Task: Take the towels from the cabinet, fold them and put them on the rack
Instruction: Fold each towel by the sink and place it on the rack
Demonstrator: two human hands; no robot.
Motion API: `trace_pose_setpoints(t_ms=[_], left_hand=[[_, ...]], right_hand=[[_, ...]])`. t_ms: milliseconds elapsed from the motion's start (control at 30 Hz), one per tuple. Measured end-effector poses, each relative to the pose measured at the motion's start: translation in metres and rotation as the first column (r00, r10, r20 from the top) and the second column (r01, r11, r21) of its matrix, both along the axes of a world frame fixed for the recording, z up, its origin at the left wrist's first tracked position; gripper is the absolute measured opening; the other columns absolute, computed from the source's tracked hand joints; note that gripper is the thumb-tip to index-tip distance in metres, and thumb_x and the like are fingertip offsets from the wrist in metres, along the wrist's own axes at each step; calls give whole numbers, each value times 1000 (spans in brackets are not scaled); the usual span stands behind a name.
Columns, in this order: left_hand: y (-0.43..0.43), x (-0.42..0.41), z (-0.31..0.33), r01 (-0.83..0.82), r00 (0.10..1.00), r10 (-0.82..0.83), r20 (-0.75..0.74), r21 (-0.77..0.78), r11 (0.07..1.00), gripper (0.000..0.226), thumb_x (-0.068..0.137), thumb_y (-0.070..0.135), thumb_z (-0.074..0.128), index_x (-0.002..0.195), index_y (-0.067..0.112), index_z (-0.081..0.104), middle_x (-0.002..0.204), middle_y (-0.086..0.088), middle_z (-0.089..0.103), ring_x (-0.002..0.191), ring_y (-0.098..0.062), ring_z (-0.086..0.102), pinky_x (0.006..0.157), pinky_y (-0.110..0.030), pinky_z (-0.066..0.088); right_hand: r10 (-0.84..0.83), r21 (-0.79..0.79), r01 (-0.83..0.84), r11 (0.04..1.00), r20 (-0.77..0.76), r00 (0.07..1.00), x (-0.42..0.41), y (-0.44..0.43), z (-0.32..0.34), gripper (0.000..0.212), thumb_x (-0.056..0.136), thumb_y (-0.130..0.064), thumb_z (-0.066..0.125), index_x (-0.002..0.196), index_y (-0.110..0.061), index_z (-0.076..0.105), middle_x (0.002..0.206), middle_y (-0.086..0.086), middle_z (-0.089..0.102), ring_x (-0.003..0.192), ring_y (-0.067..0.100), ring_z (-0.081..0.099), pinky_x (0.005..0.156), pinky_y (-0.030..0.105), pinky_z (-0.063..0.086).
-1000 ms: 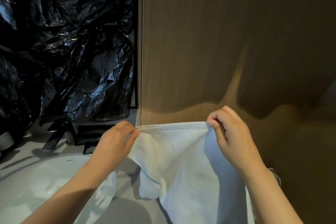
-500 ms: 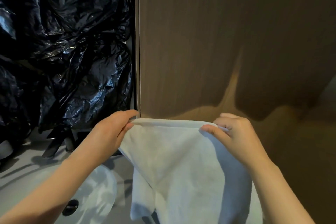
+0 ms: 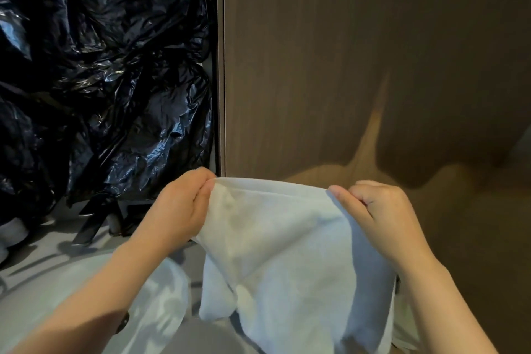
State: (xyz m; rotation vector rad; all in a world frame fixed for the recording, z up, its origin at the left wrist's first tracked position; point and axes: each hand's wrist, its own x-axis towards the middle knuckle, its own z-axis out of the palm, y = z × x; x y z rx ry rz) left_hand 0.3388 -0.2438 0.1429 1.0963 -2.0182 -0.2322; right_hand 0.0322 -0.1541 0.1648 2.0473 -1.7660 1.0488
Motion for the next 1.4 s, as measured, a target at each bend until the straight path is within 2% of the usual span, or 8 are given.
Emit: trace_pose_setpoints(t_ms=[133, 267, 400, 767, 867, 967, 1167, 1400], left_hand=[[1, 15, 6, 139, 986, -131, 100, -71, 988, 26, 91, 42, 63, 82, 17, 66, 78, 8, 60, 80, -5, 54, 66, -12, 42], [12, 11, -9, 31, 981, -4, -192, 139, 990, 25, 62, 33, 86, 70, 21, 66, 67, 3, 62, 68, -11, 55, 58, -10, 42], [19, 13, -32, 136, 901, 80, -426, 452, 882, 30, 56, 26, 89, 78, 22, 70, 74, 0, 72, 67, -16, 67, 60, -16, 54], [27, 16, -58, 48, 993, -15, -117, 288, 956, 23, 82, 20, 74, 85, 33, 55, 71, 1, 57, 63, -15, 52, 60, -27, 45], [33, 9, -50, 152, 922, -9, -386, 342, 928, 21, 84, 11, 73, 82, 25, 57, 68, -8, 56, 61, -25, 50, 60, -32, 45], [39, -6, -37, 291, 776, -8, -631, 346, 892, 18, 88, 5, 65, 85, 16, 52, 59, 4, 54, 55, -12, 47, 53, -22, 41], [46, -17, -17, 122, 857, 11, -515, 223, 967, 16, 92, 14, 62, 95, 28, 55, 79, 12, 61, 69, -12, 57, 65, -27, 46], [62, -31, -15, 304, 831, -102, -546, 293, 907, 23, 80, 37, 65, 99, 28, 56, 78, -12, 61, 73, -39, 55, 69, -53, 49]], right_hand=[[-31, 40, 31, 999, 13, 999, -9, 2, -5, 55, 90, -59, 42, 46, -28, 35, 47, -8, 39, 44, 13, 44, 45, 23, 30], [-74, 100, 72, 992, 22, 997, -12, 1, -21, 62, 90, -61, 41, 47, -16, 44, 48, -2, 45, 45, 16, 47, 46, 34, 40], [-90, 128, 82, 988, 55, 994, -20, 6, -30, 57, 88, -62, 40, 45, -25, 36, 46, -4, 42, 44, 15, 45, 45, 27, 33], [-76, 137, 73, 988, 22, 997, -16, 1, -39, 53, 87, -62, 40, 45, -32, 31, 45, -10, 37, 42, 12, 42, 47, 19, 26], [-156, 161, 153, 975, 7, 988, -21, 0, -47, 55, 86, -68, 34, 46, -29, 37, 47, -10, 43, 44, 12, 46, 46, 22, 34], [-200, 194, 187, 963, 47, 979, -25, -2, -57, 53, 84, -70, 30, 50, -30, 38, 50, -11, 45, 48, 10, 48, 48, 20, 29], [-148, 324, 61, 944, 251, 957, -16, -3, -69, 41, 91, -59, 44, 61, -32, 45, 60, -9, 50, 60, 4, 54, 53, 18, 33], [224, 366, -367, 855, 378, 898, 60, -10, -44, 26, 92, -55, 53, 81, -33, 62, 76, -11, 61, 73, 9, 57, 68, 36, 48]])
